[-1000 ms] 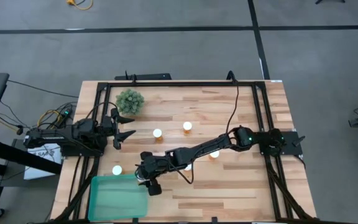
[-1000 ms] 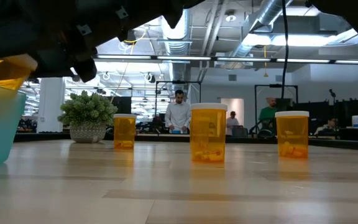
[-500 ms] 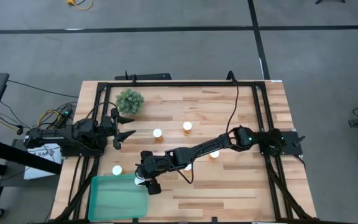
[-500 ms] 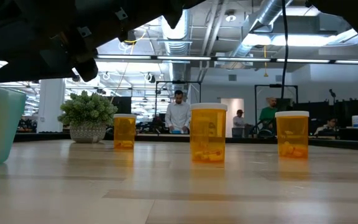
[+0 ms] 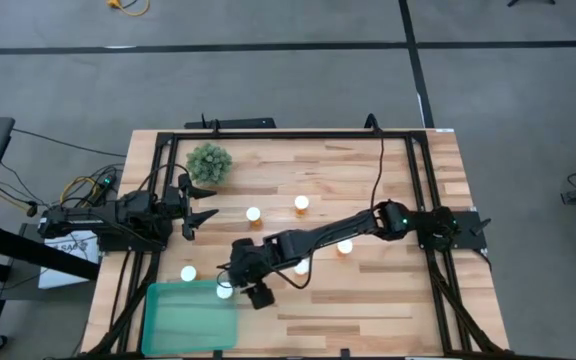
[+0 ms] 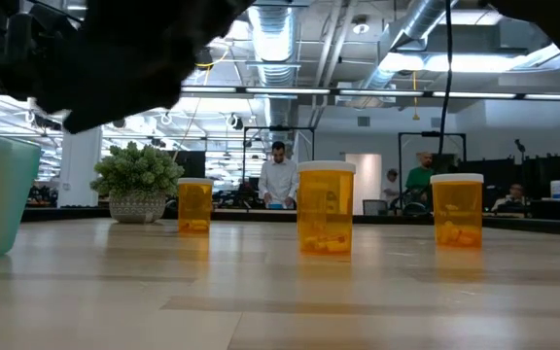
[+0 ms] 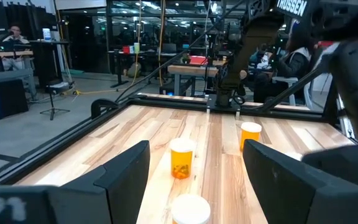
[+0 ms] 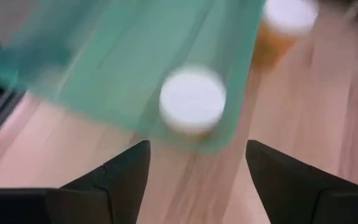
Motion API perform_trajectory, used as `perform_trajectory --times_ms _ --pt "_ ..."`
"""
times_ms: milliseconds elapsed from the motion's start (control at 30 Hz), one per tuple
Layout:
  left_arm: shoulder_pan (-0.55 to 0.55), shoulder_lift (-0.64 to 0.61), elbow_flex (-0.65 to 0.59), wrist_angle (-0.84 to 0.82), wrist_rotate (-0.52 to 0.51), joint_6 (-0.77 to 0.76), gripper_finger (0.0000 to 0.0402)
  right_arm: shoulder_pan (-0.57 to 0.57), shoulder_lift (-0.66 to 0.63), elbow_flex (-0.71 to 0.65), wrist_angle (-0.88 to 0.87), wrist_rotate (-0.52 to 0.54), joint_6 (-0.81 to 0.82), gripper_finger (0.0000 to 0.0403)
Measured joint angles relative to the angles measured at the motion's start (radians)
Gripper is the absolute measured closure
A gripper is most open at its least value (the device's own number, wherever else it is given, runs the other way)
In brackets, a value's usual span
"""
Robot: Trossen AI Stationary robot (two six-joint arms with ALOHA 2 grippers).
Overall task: Pick and place pill bottles into a basket
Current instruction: Put the yellow pill bottle into the green bin
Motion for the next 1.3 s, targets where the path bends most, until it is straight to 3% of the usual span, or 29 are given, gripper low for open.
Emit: perform_trajectory --times_ms 333,667,1000,1300 --pt "0.000 0.000 0.000 0.000 0.000 0.002 0.0153 0.015 -0.100 -0.012 -0.173 -0.009 0.007 0.0142" --pt "0.000 0.000 0.000 0.000 0.000 -0.002 0.0153 0.042 -0.280 -0.013 -0.399 0.098 0.031 0.0142" --pt "0.000 0.000 0.000 0.000 0.000 0.003 0.0153 0.043 -0.480 -0.012 -0.531 0.139 0.077 0.0142" --pt "0.000 0.000 0.000 0.000 0.000 0.000 0.0153 0.063 -0.565 -0.012 -0.639 0.199 0.091 0.0142"
